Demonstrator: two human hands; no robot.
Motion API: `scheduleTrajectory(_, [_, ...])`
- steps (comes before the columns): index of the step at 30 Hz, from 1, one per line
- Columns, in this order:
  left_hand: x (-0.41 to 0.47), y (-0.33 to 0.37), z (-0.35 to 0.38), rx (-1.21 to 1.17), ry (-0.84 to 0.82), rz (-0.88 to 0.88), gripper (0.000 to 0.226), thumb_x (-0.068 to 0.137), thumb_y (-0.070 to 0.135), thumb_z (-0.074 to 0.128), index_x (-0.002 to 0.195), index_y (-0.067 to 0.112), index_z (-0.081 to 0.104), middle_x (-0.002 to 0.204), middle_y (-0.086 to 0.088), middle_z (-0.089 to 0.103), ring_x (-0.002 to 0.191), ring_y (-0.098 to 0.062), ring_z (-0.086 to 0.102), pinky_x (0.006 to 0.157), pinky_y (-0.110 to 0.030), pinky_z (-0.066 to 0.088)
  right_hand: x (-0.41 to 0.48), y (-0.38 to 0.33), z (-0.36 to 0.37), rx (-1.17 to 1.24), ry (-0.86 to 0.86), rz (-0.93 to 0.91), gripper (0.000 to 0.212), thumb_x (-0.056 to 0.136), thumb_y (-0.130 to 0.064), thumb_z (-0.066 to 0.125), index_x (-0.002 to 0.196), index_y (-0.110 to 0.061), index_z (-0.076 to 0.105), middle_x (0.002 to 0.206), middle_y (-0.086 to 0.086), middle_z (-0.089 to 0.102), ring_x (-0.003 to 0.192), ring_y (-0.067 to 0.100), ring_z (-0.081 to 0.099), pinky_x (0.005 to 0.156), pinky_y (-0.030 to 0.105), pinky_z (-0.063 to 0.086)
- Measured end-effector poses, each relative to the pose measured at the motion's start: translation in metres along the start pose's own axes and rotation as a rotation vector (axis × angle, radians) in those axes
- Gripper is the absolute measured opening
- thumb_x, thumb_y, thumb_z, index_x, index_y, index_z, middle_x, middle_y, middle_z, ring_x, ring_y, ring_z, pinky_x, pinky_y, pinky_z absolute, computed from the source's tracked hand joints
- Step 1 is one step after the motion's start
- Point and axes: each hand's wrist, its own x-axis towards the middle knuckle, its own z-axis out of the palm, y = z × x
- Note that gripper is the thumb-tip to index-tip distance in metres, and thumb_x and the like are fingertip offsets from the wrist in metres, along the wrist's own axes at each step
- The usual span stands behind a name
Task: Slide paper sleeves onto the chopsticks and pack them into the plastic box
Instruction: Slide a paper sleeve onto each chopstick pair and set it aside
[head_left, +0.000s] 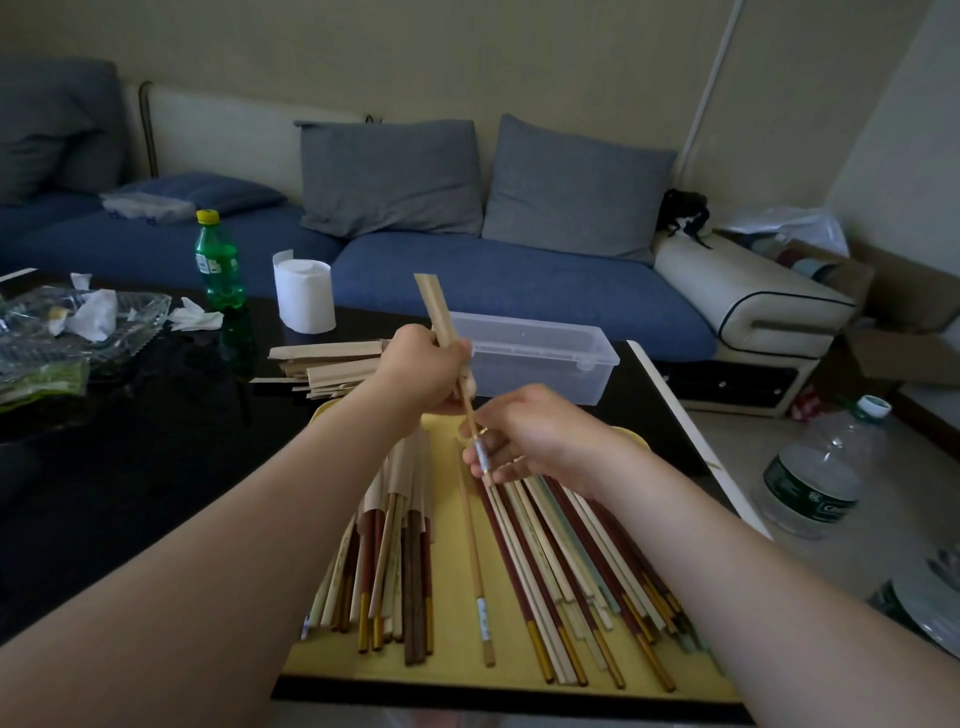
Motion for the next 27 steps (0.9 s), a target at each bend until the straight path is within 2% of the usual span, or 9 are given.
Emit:
scheduleTrajectory(3, [-0.002,0.000,-0.003,0.078,0.001,-0.020,0.027,0.103,0.024,0.066,0.114,0.000,0.064,0.100,-0.019,0.073,0.081,-0.028,0.077,0.059,-0.036,0.066,0.005,0.004,0.011,-0.297,0.055,0.115,0.023,0.108,-0.009,0.053,0.106,0.001,0.074,0.079,0.012,0.074,0.062,0.023,0.068,0.057,0.031,0.057])
scheduleTrajectory(5, [-0.004,-0.001,-0.006,0.104,0.002,-0.037,0.025,0.101,0.024,0.070,0.112,0.002,0.065,0.099,-0.018,0.073,0.082,-0.028,0.077,0.055,-0.034,0.064,0.008,0.005,0.020,-0.450,-0.015,0.210,0.018,0.105,-0.011,0.060,0.110,0.000,0.073,0.070,0.008,0.072,0.052,0.019,0.065,0.054,0.028,0.054])
scheduleTrajectory(10, [-0.003,-0.002,-0.011,0.116,-0.052,-0.109,0.024,0.101,0.023,0.069,0.114,0.005,0.062,0.102,-0.017,0.072,0.082,-0.026,0.076,0.059,-0.035,0.065,0.004,0.003,0.035,-0.651,-0.200,0.377,0.019,0.105,-0.020,0.069,0.103,-0.002,0.064,0.073,0.009,0.073,0.057,0.020,0.070,0.055,0.024,0.059])
scheduleTrajectory(13, [-0.002,-0.001,-0.013,0.117,-0.104,-0.170,0.021,0.103,0.017,0.065,0.115,0.000,0.064,0.103,-0.022,0.073,0.077,-0.026,0.076,0.056,-0.033,0.063,0.002,0.001,0.037,-0.653,-0.230,0.380,0.019,0.104,-0.017,0.071,0.109,0.000,0.065,0.081,0.011,0.075,0.059,0.018,0.070,0.058,0.023,0.059])
scheduleTrajectory(15, [0.000,-0.001,-0.014,0.122,-0.106,-0.185,0.018,0.103,0.014,0.063,0.113,0.000,0.064,0.103,-0.024,0.073,0.076,-0.028,0.076,0.058,-0.034,0.063,0.000,-0.001,0.035,-0.605,-0.235,0.364,0.017,0.106,-0.018,0.068,0.106,-0.002,0.064,0.083,0.010,0.075,0.059,0.016,0.069,0.053,0.021,0.057])
scheduleTrajectory(18, [0.005,-0.006,-0.016,0.089,-0.073,-0.184,0.019,0.102,0.012,0.063,0.116,-0.001,0.063,0.106,-0.027,0.072,0.080,-0.032,0.076,0.070,-0.043,0.067,-0.004,-0.004,0.025,-0.493,-0.123,0.250,0.024,0.108,-0.023,0.062,0.107,0.001,0.064,0.081,0.013,0.076,0.055,0.018,0.070,0.049,0.023,0.059])
scheduleTrajectory(21, [0.007,-0.008,-0.017,0.020,-0.040,-0.184,0.021,0.102,0.012,0.063,0.119,-0.002,0.061,0.103,-0.026,0.070,0.083,-0.035,0.075,0.076,-0.050,0.066,-0.008,-0.007,0.012,-0.417,-0.037,0.112,0.033,0.104,-0.026,0.062,0.109,0.006,0.071,0.075,0.013,0.078,0.056,0.022,0.073,0.054,0.029,0.061])
scheduleTrajectory(25, [0.007,-0.007,-0.017,-0.061,-0.032,-0.191,0.020,0.103,0.010,0.063,0.118,-0.002,0.062,0.103,-0.025,0.071,0.084,-0.034,0.078,0.067,-0.042,0.067,-0.015,-0.011,0.000,-0.444,-0.145,0.053,0.030,0.102,-0.023,0.061,0.098,0.003,0.074,0.078,0.018,0.078,0.067,0.026,0.077,0.061,0.031,0.063])
scheduleTrajectory(27, [0.006,-0.006,-0.015,-0.031,-0.018,-0.153,0.018,0.103,0.012,0.063,0.116,-0.001,0.065,0.099,-0.023,0.074,0.080,-0.029,0.079,0.068,-0.040,0.067,-0.017,-0.010,-0.003,-0.492,-0.205,0.070,0.026,0.101,-0.022,0.062,0.096,0.000,0.075,0.081,0.020,0.079,0.068,0.027,0.078,0.061,0.031,0.063])
